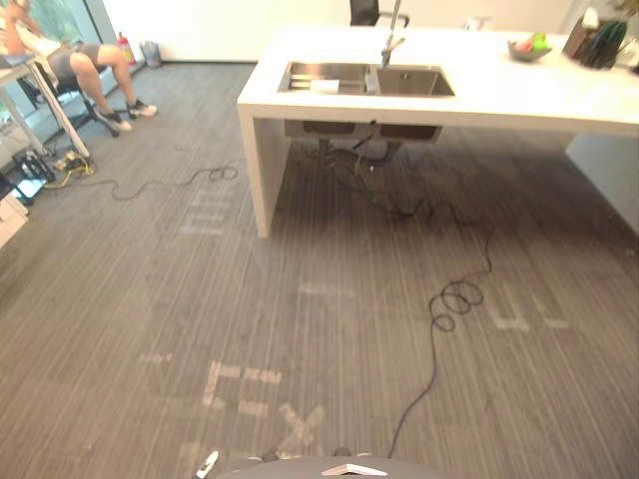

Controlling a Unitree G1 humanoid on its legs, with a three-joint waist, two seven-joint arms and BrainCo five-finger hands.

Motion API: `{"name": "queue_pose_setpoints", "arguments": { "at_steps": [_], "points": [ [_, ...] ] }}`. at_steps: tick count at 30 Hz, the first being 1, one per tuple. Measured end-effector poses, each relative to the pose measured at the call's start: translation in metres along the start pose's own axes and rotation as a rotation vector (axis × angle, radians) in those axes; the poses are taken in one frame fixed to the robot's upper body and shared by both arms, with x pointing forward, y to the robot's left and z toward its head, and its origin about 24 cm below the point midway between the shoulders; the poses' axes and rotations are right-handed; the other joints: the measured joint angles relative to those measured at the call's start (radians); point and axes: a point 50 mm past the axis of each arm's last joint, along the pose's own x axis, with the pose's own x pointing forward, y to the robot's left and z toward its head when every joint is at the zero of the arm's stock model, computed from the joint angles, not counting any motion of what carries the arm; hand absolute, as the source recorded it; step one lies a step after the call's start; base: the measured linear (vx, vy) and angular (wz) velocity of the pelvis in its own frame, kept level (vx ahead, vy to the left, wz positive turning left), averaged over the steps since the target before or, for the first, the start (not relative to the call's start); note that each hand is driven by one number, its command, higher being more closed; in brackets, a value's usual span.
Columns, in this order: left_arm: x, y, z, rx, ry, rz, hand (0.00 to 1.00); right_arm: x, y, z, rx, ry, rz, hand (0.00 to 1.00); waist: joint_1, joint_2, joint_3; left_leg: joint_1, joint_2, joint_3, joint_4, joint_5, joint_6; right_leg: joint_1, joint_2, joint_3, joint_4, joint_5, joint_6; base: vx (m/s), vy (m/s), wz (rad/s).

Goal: Walk over to the sink, pick up the cup, carry it to the dishwasher, place the cup inside the dishwasher, then close the dishwasher door

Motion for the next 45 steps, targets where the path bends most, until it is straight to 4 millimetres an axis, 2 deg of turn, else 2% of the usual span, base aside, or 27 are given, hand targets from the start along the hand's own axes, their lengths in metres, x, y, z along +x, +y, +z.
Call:
{"name": "queue_pose_setpoints", "arguments": {
  "at_steps": [2, 6, 10, 13, 15, 16, 17, 18, 20, 24, 26, 27, 31, 37, 42, 44, 45],
  "points": [
    [0.001, -0.004, 0.005, 0.008, -0.023, -0.032, 0.00, 0.000, 0.003, 0.003, 0.015, -0.007, 0.017, 0.00, 0.000, 0.003, 0.038, 0.014, 0.003, 0.005, -0.021, 0.017, -0.008, 0.031, 0.003, -0.024, -0.052, 0.020, 0.004, 0.08, -0.023, 0.02],
    [0.001, -0.005, 0.005, 0.004, -0.021, -0.057, 0.00, 0.001, 0.005, 0.006, 0.002, -0.057, -0.010, 0.00, 0.000, -0.004, 0.044, 0.063, 0.005, 0.015, -0.053, 0.029, -0.006, 0.094, 0.014, -0.038, -0.120, 0.054, 0.014, 0.17, -0.034, -0.04],
    [0.001, -0.007, 0.008, 0.012, -0.027, -0.052, 0.00, 0.001, 0.014, 0.020, -0.085, -0.157, -0.019, 0.00, 0.000, -0.001, 0.046, 0.088, 0.007, 0.025, -0.064, 0.028, -0.008, 0.118, 0.016, -0.079, -0.131, 0.065, 0.030, 0.13, -0.037, -0.08],
    [0.002, -0.011, 0.016, 0.035, -0.075, -0.041, 0.00, -0.002, 0.031, 0.040, -0.217, -0.303, -0.025, 0.00, 0.003, 0.001, 0.049, 0.100, 0.008, 0.025, -0.065, 0.027, -0.010, 0.129, 0.015, -0.090, -0.131, 0.066, 0.032, 0.06, -0.015, 0.02],
    [0.003, -0.024, 0.035, 0.067, -0.157, -0.046, 0.00, -0.005, 0.050, 0.054, -0.228, -0.386, 0.006, 0.00, 0.006, 0.001, 0.049, 0.098, 0.008, 0.023, -0.068, 0.027, -0.011, 0.130, 0.015, -0.106, -0.130, 0.065, 0.034, -0.01, 0.000, 0.12],
    [0.003, -0.028, 0.037, 0.068, -0.171, -0.051, 0.00, -0.006, 0.056, 0.057, -0.231, -0.400, 0.021, 0.00, 0.006, 0.001, 0.049, 0.099, 0.008, 0.023, -0.069, 0.028, -0.011, 0.131, 0.015, -0.106, -0.130, 0.064, 0.036, -0.03, 0.008, 0.11],
    [0.004, -0.041, 0.043, 0.076, -0.196, -0.081, 0.00, -0.007, 0.067, 0.061, -0.242, -0.417, 0.049, 0.00, 0.007, 0.002, 0.050, 0.100, 0.008, 0.023, -0.072, 0.027, -0.011, 0.131, 0.014, -0.107, -0.128, 0.063, 0.037, -0.04, 0.018, 0.09],
    [0.005, -0.053, 0.047, 0.097, -0.195, -0.111, 0.00, -0.008, 0.075, 0.062, -0.254, -0.427, 0.069, 0.00, 0.008, 0.005, 0.051, 0.106, 0.008, 0.023, -0.081, 0.029, -0.013, 0.132, 0.014, -0.108, -0.124, 0.062, 0.039, -0.04, 0.020, 0.07],
    [0.007, -0.061, 0.046, 0.142, -0.159, -0.134, 0.00, -0.006, 0.079, 0.057, -0.274, -0.407, 0.090, 0.00, 0.009, 0.004, 0.052, 0.111, 0.007, 0.023, -0.083, 0.031, -0.016, 0.132, 0.011, -0.108, -0.115, 0.059, 0.043, -0.04, 0.010, -0.03],
    [0.009, -0.059, 0.043, 0.235, -0.121, -0.110, 0.00, -0.002, 0.067, 0.046, -0.279, -0.328, 0.081, 0.00, 0.005, 0.002, 0.053, 0.140, -0.002, 0.026, -0.101, 0.034, -0.011, 0.154, 0.003, -0.112, -0.113, 0.039, 0.044, -0.02, 0.003, -0.02],
    [0.011, -0.050, 0.038, 0.227, -0.075, -0.061, 0.00, 0.000, 0.051, 0.038, -0.242, -0.284, 0.040, 0.00, 0.002, -0.008, 0.052, 0.155, -0.006, 0.031, -0.119, 0.041, -0.001, 0.160, 0.002, -0.110, -0.113, 0.032, 0.044, -0.02, 0.002, -0.02],
    [0.010, -0.047, 0.038, 0.219, -0.063, -0.049, 0.00, 0.000, 0.047, 0.037, -0.229, -0.278, 0.033, 0.00, 0.001, -0.005, 0.048, 0.156, -0.006, 0.032, -0.120, 0.041, 0.000, 0.160, 0.002, -0.109, -0.114, 0.032, 0.044, -0.03, -0.005, -0.08],
    [0.011, -0.044, 0.040, 0.228, -0.056, -0.001, 0.00, 0.000, 0.048, 0.036, -0.271, -0.271, 0.055, 0.00, -0.002, -0.018, 0.043, 0.159, -0.007, 0.039, -0.125, 0.044, 0.004, 0.161, 0.001, -0.108, -0.121, 0.035, 0.041, -0.01, -0.006, -0.03],
    [0.011, -0.036, 0.035, 0.073, -0.040, 0.043, 0.00, 0.002, 0.037, 0.025, -0.054, -0.238, 0.061, 0.00, -0.009, -0.025, 0.040, 0.177, -0.007, 0.058, -0.126, 0.043, 0.011, 0.185, 0.005, -0.101, -0.140, 0.047, 0.037, 0.03, 0.001, -0.06],
    [0.010, -0.030, 0.034, 0.061, -0.026, 0.027, 0.00, 0.002, 0.023, 0.017, -0.063, -0.221, 0.032, 0.00, -0.003, -0.028, 0.040, 0.190, -0.002, 0.088, -0.126, 0.031, 0.010, 0.187, 0.010, -0.073, -0.140, 0.049, 0.033, 0.02, 0.005, -0.17],
    [0.009, -0.027, 0.034, 0.081, -0.020, 0.017, 0.00, 0.002, 0.019, 0.015, -0.075, -0.219, 0.022, 0.00, -0.013, -0.030, 0.038, 0.191, -0.002, 0.094, -0.127, 0.026, 0.013, 0.182, 0.009, -0.068, -0.132, 0.038, 0.042, 0.00, 0.017, -0.14],
    [0.009, -0.027, 0.034, 0.095, -0.017, 0.004, 0.00, 0.002, 0.019, 0.015, -0.078, -0.222, 0.022, 0.00, -0.015, -0.029, 0.038, 0.188, -0.001, 0.103, -0.127, 0.018, 0.011, 0.152, 0.002, -0.063, -0.075, 0.009, 0.045, 0.00, 0.036, -0.14]
  ]
}}
